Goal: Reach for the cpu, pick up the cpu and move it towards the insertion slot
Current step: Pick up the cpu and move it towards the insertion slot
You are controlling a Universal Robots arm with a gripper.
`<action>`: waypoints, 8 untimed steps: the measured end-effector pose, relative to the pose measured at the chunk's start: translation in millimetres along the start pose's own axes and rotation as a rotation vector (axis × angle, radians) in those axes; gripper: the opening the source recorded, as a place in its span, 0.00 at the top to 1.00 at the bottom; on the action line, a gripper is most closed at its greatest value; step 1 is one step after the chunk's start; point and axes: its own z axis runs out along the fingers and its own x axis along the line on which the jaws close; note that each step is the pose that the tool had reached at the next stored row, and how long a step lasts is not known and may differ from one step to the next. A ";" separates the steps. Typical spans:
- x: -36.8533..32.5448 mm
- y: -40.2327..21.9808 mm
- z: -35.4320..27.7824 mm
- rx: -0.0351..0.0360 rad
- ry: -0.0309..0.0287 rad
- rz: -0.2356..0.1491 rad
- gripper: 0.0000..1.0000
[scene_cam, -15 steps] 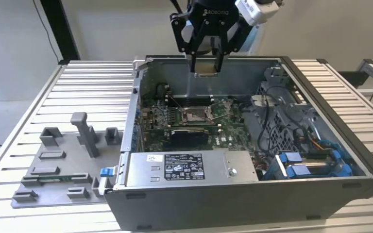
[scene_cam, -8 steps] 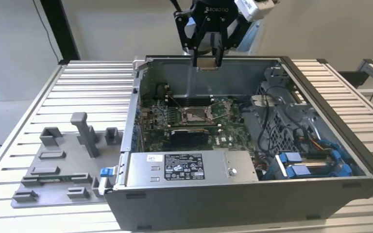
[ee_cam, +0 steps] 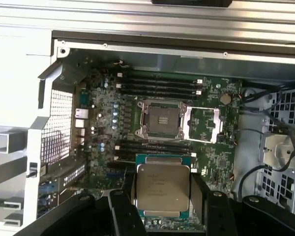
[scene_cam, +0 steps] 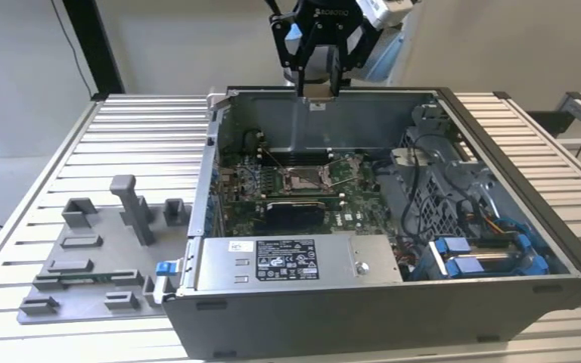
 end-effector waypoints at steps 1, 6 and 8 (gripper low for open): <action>-0.2 3.5 0.5 0.0000 0.0000 0.000 1.00; -0.8 13.4 1.9 -0.0001 -0.0003 0.005 1.00; -1.0 16.3 2.2 -0.0003 -0.0004 0.008 1.00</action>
